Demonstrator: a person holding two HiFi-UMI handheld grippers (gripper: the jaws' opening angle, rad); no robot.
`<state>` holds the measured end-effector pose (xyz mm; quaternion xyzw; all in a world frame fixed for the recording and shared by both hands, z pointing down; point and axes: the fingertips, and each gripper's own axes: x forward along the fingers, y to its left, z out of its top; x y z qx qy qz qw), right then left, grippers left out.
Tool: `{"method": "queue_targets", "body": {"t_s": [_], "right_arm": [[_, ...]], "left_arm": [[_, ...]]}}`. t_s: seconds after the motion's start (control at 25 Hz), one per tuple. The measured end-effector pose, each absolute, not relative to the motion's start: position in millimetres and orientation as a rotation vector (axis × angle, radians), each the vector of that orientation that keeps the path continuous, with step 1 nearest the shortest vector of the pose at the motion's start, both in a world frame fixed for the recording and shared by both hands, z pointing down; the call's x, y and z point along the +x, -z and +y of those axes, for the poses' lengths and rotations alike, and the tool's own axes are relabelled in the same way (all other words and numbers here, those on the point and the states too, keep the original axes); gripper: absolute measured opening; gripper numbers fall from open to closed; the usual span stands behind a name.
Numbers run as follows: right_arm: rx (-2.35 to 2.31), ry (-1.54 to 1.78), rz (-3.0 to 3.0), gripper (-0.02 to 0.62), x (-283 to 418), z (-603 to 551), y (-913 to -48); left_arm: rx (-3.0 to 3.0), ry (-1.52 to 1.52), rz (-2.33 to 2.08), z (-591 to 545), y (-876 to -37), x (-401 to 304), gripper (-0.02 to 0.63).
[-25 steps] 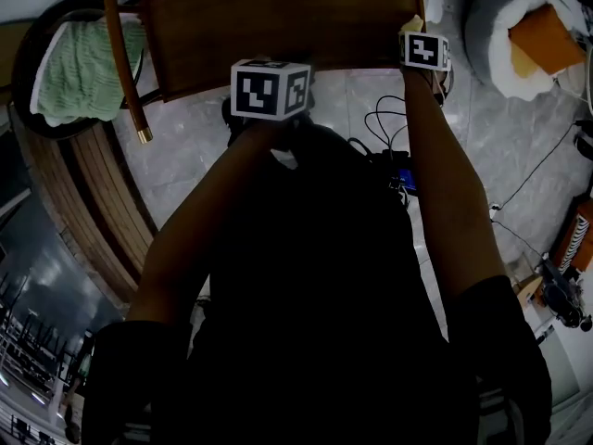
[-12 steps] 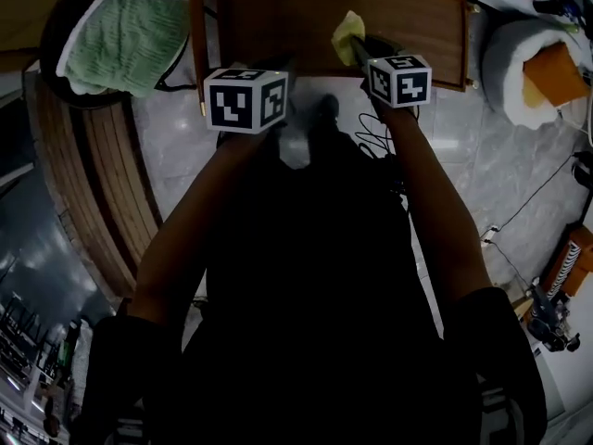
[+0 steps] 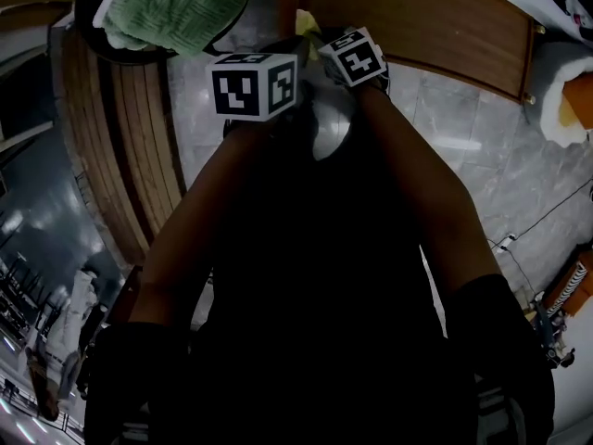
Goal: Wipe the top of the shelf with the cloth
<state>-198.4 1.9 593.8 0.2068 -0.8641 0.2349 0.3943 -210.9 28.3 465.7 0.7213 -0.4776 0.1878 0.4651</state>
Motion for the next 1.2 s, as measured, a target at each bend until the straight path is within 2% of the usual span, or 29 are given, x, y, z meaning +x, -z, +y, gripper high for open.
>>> {"method": "queue_targets", "body": {"t_s": [0.2, 0.64, 1.2], "right_arm": [[0.466, -0.392, -2.126, 0.046, -213, 0, -608], [0.406, -0.514, -2.106, 0.046, -164, 4, -613], [0.592, -0.552, -2.024, 0.046, 34, -39, -609]], "left_arm": [[1.762, -0.477, -1.14, 41, -478, -217, 0.012], [1.745, -0.501, -1.165, 21, -480, -169, 0.012], [1.768, -0.553, -1.062, 1, -504, -31, 0.012]]}}
